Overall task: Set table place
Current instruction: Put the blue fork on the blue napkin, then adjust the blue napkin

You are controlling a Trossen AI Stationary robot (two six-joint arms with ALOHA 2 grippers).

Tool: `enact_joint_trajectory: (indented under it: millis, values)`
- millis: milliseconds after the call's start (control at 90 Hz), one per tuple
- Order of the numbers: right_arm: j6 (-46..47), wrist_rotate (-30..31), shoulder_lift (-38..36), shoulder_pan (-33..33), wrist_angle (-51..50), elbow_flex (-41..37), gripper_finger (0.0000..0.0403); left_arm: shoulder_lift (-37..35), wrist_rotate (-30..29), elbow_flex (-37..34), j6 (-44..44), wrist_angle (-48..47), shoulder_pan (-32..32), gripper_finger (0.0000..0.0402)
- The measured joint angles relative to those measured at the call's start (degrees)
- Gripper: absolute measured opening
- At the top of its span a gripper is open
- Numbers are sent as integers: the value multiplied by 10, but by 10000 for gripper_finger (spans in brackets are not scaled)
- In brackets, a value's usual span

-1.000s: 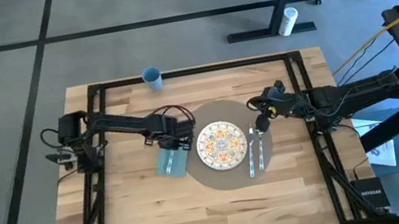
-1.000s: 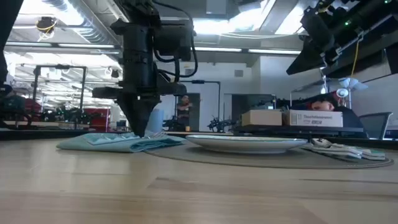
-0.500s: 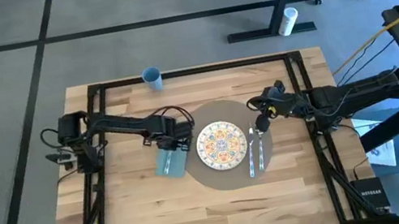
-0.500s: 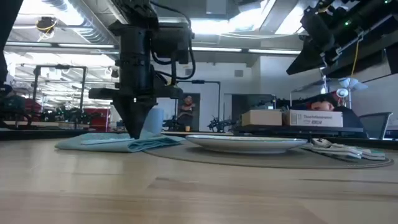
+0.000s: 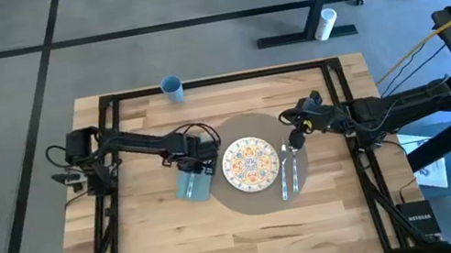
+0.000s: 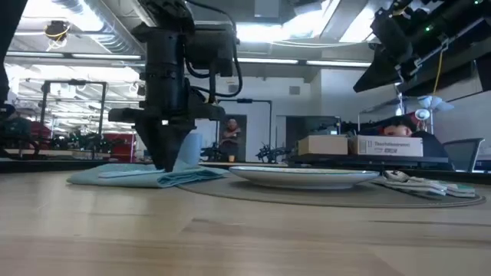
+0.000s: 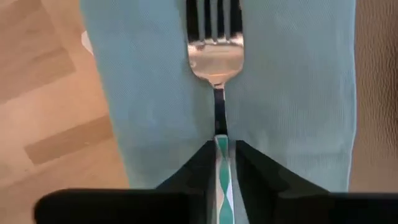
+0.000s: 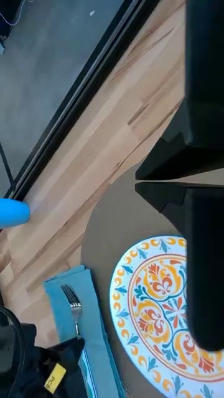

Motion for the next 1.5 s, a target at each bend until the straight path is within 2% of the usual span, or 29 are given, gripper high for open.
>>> enact_joint_trajectory:
  millis: [144,267,556,867,978,1022,1111,1178,1356,1500]
  values:
    - [0,0,0,0,0,0,3,0,14,0,6,-3,0,95]
    - [0,0,0,0,0,0,3,0,49,0,28,-3,0,101]
    - [0,0,0,0,0,0,3,-18,70,0,56,-8,0,63]
    - [0,0,0,0,1,0,3,-59,33,0,93,0,-1,4]
    - [0,-6,0,0,0,0,3,-52,33,0,192,-6,4,1]
    - [0,-6,0,0,0,0,3,-52,16,0,206,-14,8,0]
    - [0,-6,0,0,0,0,3,-53,-35,0,211,-26,22,0]
    - [0,-6,0,0,0,0,3,-53,-52,0,218,-33,35,0]
    - [0,-6,0,0,0,0,3,-52,-58,-22,217,-31,60,0]
    - [0,-6,0,0,-3,0,3,-52,-58,-49,200,-14,53,0]
